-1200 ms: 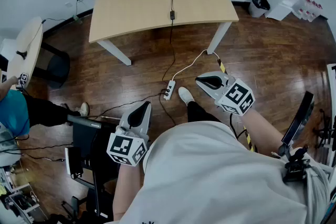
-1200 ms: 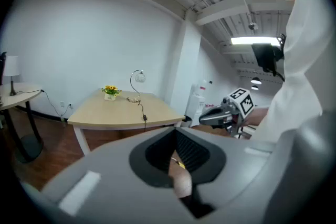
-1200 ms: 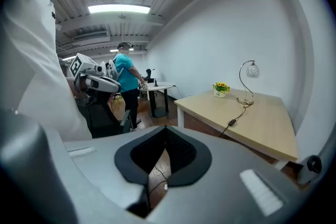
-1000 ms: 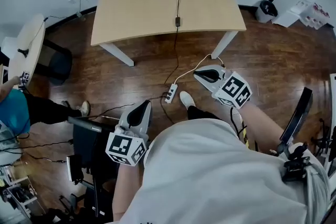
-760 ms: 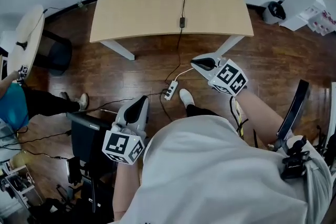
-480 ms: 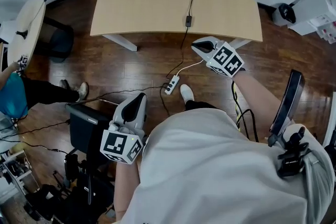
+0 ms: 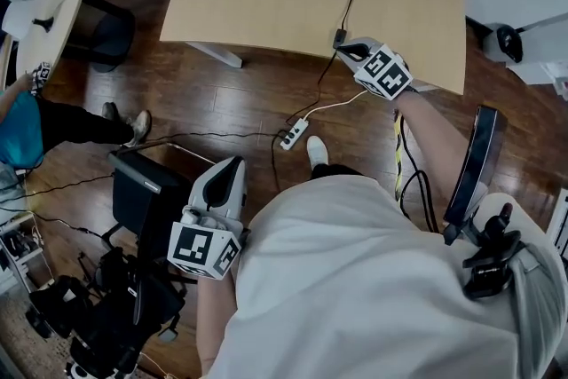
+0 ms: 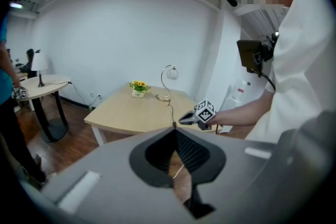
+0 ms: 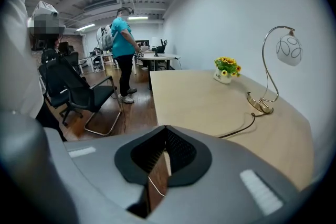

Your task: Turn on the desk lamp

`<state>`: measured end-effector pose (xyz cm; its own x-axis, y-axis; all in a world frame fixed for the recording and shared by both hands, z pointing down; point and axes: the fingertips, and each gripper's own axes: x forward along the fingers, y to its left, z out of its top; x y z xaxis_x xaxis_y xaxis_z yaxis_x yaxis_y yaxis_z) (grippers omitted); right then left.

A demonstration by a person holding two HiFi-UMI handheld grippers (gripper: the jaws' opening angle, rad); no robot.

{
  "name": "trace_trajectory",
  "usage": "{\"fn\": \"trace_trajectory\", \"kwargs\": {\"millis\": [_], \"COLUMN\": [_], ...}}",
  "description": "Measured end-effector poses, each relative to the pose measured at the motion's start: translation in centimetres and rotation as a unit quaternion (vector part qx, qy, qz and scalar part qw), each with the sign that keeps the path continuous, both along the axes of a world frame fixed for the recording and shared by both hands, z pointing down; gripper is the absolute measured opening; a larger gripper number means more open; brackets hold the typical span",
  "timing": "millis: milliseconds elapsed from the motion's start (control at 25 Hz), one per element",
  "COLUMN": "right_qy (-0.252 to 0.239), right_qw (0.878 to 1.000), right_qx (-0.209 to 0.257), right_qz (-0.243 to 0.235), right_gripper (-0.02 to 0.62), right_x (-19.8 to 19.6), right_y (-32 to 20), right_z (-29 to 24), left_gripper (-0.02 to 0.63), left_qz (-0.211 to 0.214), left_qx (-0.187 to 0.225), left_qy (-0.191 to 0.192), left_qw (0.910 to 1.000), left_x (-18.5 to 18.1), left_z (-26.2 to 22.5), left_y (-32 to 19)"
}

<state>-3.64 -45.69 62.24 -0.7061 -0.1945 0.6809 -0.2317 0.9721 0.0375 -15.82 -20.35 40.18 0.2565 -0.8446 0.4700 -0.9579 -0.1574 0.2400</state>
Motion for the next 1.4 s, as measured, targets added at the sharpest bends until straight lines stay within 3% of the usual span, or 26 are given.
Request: {"fn": "trace_trajectory", "kwargs": {"millis": [520,840,1040,1400], "right_qy": [0.075,0.076,0.104,0.102], "right_qw": [0.997,0.997,0.993,0.994], "right_qx": [-0.002,-0.006,0.020,0.010], "right_qz": [-0.017,-0.018,-0.043,-0.033], "right_gripper": [0.003,0.003,0.003,0.003], "right_x": [-0.8,-1.0,-1.3,-1.3], "right_y": [-5.3,-4.5,-4.2,-4.5], "right_z": [6.1,5.5,5.1,5.5], "left_gripper": [0.017,0.017,0.017,0.017], "left_qz": [-0.036,-0.034,-0.037,-0.044], "left_qx": [-0.022,-0.020,-0.017,-0.017], "left_qy": [-0.003,-0.006,-0.008,-0.014], "left_qw": [0.9991,0.9992,0.9992,0.9988], "left_x": [-1.6,-1.7,-1.9,-1.8], "left_z": [0.6,0.3,0.3,0.4], "left_y": [-1.9,-2.3,-2.4,-1.7]}}
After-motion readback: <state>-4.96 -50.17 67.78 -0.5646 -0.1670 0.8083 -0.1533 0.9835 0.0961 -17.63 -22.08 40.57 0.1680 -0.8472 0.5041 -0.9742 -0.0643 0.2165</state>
